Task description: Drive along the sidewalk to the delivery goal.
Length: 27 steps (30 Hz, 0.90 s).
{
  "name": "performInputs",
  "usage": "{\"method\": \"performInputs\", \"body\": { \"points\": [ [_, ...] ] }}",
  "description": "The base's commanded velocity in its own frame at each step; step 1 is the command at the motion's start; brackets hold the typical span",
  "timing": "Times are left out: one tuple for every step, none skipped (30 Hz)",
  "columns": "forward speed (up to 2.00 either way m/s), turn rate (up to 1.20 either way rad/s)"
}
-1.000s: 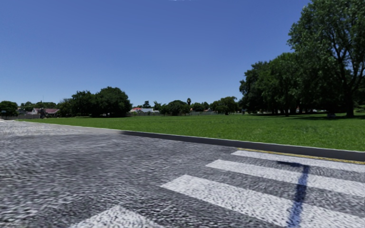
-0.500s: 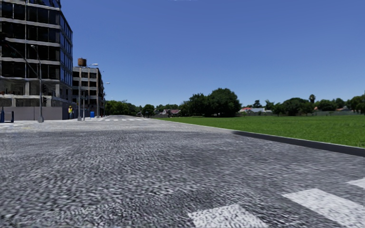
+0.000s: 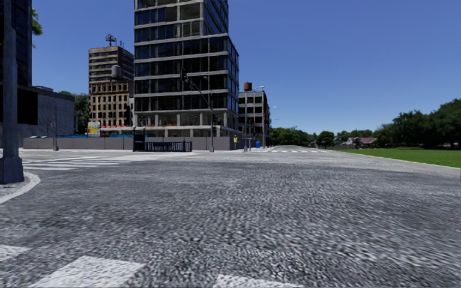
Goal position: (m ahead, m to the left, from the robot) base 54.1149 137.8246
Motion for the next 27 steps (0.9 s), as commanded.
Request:
{"method": "performInputs", "body": {
  "points": [
    [0.00,1.20],
    [0.00,1.20],
    [0.00,1.20],
    [0.00,1.20],
    [0.00,1.20],
    [0.00,1.20],
    [0.00,1.20],
    [0.00,1.20],
    [0.00,1.20],
    [0.00,1.20],
    [0.00,1.20],
    [0.00,1.20],
    [0.00,1.20],
    [0.00,1.20],
    [0.00,1.20],
    [0.00,1.20],
    [0.00,1.20],
    [0.00,1.20],
    [0.00,1.20],
    [0.00,1.20],
    [0.00,1.20],
    [0.00,1.20],
    [0.00,1.20],
    [0.00,1.20],
    [0.00,1.20],
    [0.00,1.20],
    [0.00,1.20]
  ]
}}
